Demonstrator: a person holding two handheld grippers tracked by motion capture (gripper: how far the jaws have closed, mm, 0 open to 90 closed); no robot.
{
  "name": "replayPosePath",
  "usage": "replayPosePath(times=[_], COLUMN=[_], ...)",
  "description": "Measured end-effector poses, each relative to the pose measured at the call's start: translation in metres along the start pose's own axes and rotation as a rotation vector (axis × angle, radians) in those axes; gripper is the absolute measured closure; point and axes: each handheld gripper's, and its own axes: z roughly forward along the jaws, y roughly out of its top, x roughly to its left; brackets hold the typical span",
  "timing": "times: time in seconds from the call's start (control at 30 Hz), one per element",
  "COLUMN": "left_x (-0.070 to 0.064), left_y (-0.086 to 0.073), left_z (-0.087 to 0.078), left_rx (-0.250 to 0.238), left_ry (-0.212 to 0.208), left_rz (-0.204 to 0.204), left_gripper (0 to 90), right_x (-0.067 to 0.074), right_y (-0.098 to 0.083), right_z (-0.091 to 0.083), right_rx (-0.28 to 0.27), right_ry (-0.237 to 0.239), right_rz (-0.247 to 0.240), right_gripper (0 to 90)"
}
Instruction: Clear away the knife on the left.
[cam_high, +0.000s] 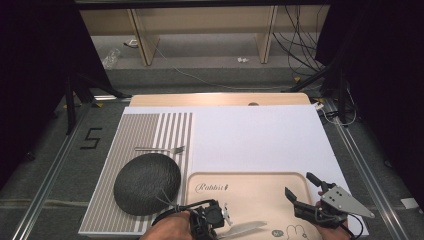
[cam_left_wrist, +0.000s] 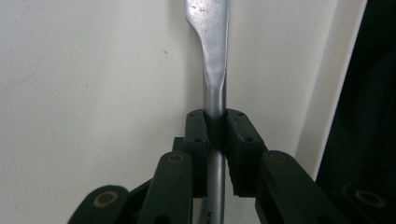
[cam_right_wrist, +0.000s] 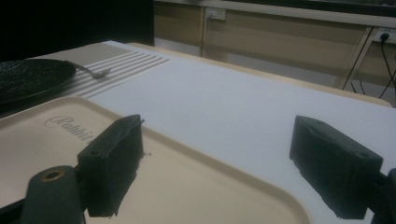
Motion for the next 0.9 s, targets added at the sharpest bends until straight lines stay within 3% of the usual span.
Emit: replayPosePath(times=[0.1, 0.13, 0.23, 0.3, 0.4, 0.53, 0.63, 0.77, 0.9], left_x=[-0.001, -0.001, -0.003, -0.004, -0.006, -0.007, -0.008, -0.013, -0.018], left_y=[0.0, 0.001, 0.002, 0.003, 0.005, 0.006, 0.007, 0.01, 0.013], left_z=[0.003, 0.002, -0.007, -0.014, -0.018, -0.016, -0.014, -0.008, -0.001], left_rx=[0.013, -0.01, -0.09, -0.156, -0.192, -0.195, -0.203, -0.244, -0.255], left_ry=[0.007, -0.001, -0.003, 0.011, 0.047, 0.056, 0.057, 0.043, 0.056], left_rz=[0.007, 0.004, -0.005, -0.036, -0.046, -0.036, -0.03, 0.006, 0.033], left_gripper=[77.7, 74.1, 46.8, 29.8, 22.6, 23.1, 29.4, 45.2, 62.5], right_x=[0.0, 0.0, 0.0, 0.0, 0.0, 0.001, 0.0, 0.0, 0.001], right_y=[0.0, 0.0, 0.0, 0.0, 0.0, 0.0, 0.0, 0.0, 0.0], right_z=[0.0, 0.0, 0.0, 0.0, 0.0, -0.001, 0.0, 0.0, 0.0], right_rx=[0.001, 0.002, -0.001, -0.001, 0.0, 0.002, 0.002, 0.001, 0.002], right_ry=[-0.001, -0.001, 0.0, -0.001, -0.001, 0.0, -0.001, -0.002, -0.001], right_rz=[-0.002, -0.002, 0.0, -0.001, -0.002, -0.003, -0.004, -0.002, -0.003], right_gripper=[18.2, 18.2, 18.2, 18.2, 18.2, 18.2, 18.2, 18.3, 18.3])
